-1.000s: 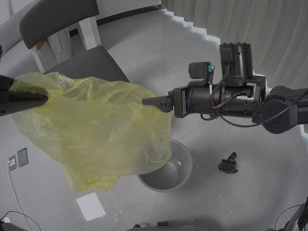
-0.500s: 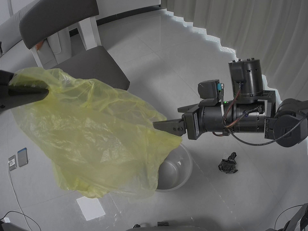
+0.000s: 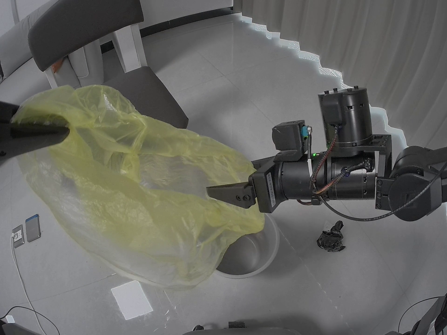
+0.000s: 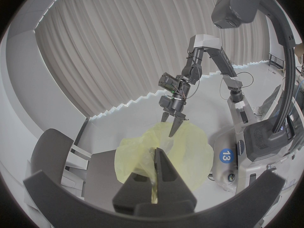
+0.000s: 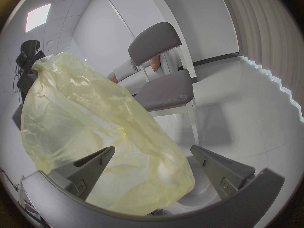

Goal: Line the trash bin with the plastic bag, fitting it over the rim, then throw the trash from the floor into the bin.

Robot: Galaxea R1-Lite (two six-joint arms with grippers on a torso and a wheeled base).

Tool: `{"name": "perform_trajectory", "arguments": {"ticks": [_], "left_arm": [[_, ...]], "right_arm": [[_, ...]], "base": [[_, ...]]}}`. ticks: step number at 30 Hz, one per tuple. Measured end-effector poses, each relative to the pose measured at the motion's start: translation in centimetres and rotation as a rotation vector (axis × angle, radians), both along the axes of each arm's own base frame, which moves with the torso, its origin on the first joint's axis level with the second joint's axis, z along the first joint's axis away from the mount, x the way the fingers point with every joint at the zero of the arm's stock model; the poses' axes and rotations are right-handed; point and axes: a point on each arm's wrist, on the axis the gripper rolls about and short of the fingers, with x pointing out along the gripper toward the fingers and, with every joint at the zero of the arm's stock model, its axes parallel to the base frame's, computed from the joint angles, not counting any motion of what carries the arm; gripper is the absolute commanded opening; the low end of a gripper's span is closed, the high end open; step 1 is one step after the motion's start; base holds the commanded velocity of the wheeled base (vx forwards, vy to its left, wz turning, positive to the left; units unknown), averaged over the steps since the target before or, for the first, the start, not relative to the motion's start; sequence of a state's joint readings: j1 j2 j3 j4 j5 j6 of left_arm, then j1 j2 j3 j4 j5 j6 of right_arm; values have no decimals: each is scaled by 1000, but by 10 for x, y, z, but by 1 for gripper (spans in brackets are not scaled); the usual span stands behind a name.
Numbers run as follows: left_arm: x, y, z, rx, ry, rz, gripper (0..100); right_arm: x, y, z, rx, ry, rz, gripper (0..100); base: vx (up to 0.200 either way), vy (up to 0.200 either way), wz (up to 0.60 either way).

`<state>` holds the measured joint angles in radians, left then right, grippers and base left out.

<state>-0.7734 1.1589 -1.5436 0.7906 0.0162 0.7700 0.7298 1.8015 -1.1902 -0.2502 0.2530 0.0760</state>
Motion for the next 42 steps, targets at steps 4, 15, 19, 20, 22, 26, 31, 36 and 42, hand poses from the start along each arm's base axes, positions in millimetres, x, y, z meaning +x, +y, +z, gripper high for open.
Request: {"name": "perform_trajectory", "arguments": {"ticks": [4, 15, 19, 20, 22, 26, 31, 36, 42], "left_arm": [[1, -1, 1, -9, -10, 0, 0], [0, 0, 1, -13, -10, 3, 0], [0, 0, -2, -9, -5, 5, 0], [0, 0, -2, -8, -5, 4, 0], [1, 0, -2, -8, -4, 4, 0], [0, 0, -3, -8, -5, 3, 0], [-1, 2, -2, -10, -7, 8, 0], [-3, 4, -2, -13, -11, 11, 0], [-4, 5, -2, -16, -12, 12, 0]], "right_arm": [[0, 0, -1, -3, 3, 0, 100], [-2, -1, -5, -19, 5, 0, 100], [-5, -8, 0, -21, -1, -9, 100], [-5, -10, 1, -26, 3, -12, 100], [-8, -14, 3, -37, 14, -16, 100], [-12, -20, 3, -49, 20, -17, 100], [-17, -24, -2, -95, -7, 4, 100], [-20, -30, -1, -102, -12, -1, 100], [-25, -37, 0, -123, -12, 0, 0]], "base": [[0, 0, 0], [0, 0, 0], [0, 0, 0], [0, 0, 0], [0, 0, 0], [0, 0, 0], [0, 0, 0], [0, 0, 0], [0, 0, 0]]}}
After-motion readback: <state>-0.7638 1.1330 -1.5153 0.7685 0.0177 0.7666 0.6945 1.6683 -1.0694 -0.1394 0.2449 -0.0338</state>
